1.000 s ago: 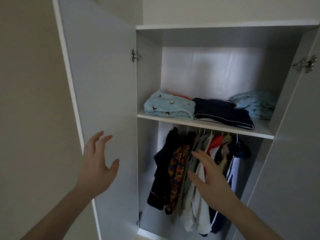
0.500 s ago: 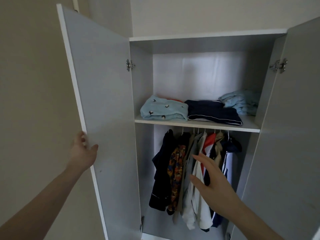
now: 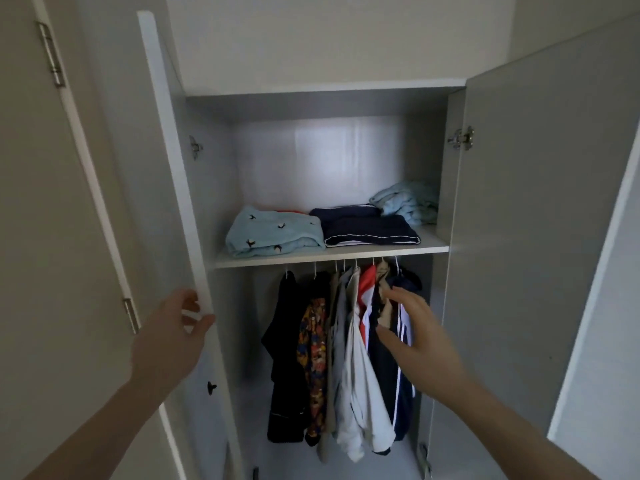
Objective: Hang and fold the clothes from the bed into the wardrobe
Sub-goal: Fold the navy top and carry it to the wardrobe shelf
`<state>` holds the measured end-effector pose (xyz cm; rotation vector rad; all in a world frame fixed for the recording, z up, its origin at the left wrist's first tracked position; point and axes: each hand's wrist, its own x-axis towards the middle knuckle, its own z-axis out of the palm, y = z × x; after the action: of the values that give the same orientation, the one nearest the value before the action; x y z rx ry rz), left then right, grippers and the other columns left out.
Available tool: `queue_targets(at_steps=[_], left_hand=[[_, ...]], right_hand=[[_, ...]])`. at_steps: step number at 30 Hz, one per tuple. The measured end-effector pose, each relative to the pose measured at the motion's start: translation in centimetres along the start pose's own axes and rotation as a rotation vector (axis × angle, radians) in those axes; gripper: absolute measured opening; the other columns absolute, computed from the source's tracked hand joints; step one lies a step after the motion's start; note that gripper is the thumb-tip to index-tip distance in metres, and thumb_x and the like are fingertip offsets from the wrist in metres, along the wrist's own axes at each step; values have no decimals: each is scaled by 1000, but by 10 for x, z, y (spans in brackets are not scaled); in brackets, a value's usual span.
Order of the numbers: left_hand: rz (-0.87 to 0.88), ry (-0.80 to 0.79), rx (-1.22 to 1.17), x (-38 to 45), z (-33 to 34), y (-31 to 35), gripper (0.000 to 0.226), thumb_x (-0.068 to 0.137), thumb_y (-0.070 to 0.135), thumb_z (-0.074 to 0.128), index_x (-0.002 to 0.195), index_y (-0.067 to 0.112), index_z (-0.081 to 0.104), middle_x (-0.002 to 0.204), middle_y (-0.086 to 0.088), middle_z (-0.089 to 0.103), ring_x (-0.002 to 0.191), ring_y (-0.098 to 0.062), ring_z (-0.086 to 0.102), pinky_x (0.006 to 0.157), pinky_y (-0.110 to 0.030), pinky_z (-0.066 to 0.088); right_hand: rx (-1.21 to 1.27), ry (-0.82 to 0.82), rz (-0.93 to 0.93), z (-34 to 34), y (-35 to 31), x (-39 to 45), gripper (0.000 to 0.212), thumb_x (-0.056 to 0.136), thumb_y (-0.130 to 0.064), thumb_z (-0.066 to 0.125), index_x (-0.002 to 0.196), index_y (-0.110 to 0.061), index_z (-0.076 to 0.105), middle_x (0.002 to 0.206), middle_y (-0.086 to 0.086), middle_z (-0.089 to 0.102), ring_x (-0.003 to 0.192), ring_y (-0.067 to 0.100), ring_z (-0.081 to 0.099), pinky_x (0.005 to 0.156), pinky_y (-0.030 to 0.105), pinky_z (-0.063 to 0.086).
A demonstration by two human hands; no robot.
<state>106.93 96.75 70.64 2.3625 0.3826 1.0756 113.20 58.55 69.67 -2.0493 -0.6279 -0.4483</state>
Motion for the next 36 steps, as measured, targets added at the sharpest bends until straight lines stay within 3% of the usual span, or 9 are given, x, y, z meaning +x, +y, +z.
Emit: queue_targets(at_steps=[4,7,11,18,23,27,30,33,36], left_hand=[[104,-46,-128,9,24,22,79,83,24,83,145,29,35,133,0,52,106,-24,62,85,-52,56],[209,-107,-62,23,42,43,112,77,24,88,159,30,13,161,-5,28,137,-37,43,103,-59,46],[371,-119,32,43,75,68,133,69,32,93,164,26,-1,171,-3,-4,145,-47,28,104,-64,44],[480,-95,124,78,147,114,143,67,40,94,162,15,-10,169,-10,-17,156,-39,3,124,-55,19],[446,-105,205,103,197,141,143,65,37,95,162,11,-6,170,-15,-11,154,-44,7,123,-59,18],[426,-126,260,123,231,149,142,65,33,94,163,14,-7,169,-16,-11,153,-46,10,121,-61,21],[435,-123,279,134,247,149,144,61,29,97,163,15,-4,170,-15,-9,152,-48,13,117,-63,26],[464,-127,292,144,257,146,147,58,27,98,163,17,-4,170,-14,-9,151,-49,14,114,-65,28],[474,-135,296,150,265,144,145,59,26,97,164,17,-2,170,-14,-8,151,-49,14,116,-64,25]], right_hand=[[-60,110,27,-24,-4,-6,49,96,-29,67,139,-43,47,147,-26,40,129,-18,36,108,13,27],[-93,227,55,-50,0,-9,50,94,-23,69,136,-40,50,142,-23,42,130,-13,39,104,-1,22],[-138,383,102,-85,12,-6,56,92,-20,70,142,-35,49,150,-18,37,141,3,36,116,25,28],[-254,647,213,-144,57,9,74,89,-12,71,152,-27,36,163,-2,21,150,18,21,116,27,19],[-281,673,370,-178,103,28,90,89,-16,71,161,-20,17,168,5,11,154,27,12,122,39,19],[-239,641,422,-194,134,44,97,89,-15,71,162,-18,7,166,6,21,152,26,22,123,41,24],[-169,670,412,-198,146,51,84,91,-13,66,159,-20,17,156,4,42,143,25,43,116,46,39],[-146,764,375,-193,152,51,53,93,-13,59,136,-33,37,122,-9,65,110,20,66,93,47,54],[-118,790,328,-184,154,49,38,97,-15,56,127,-35,44,98,-10,69,87,15,67,79,45,57]])
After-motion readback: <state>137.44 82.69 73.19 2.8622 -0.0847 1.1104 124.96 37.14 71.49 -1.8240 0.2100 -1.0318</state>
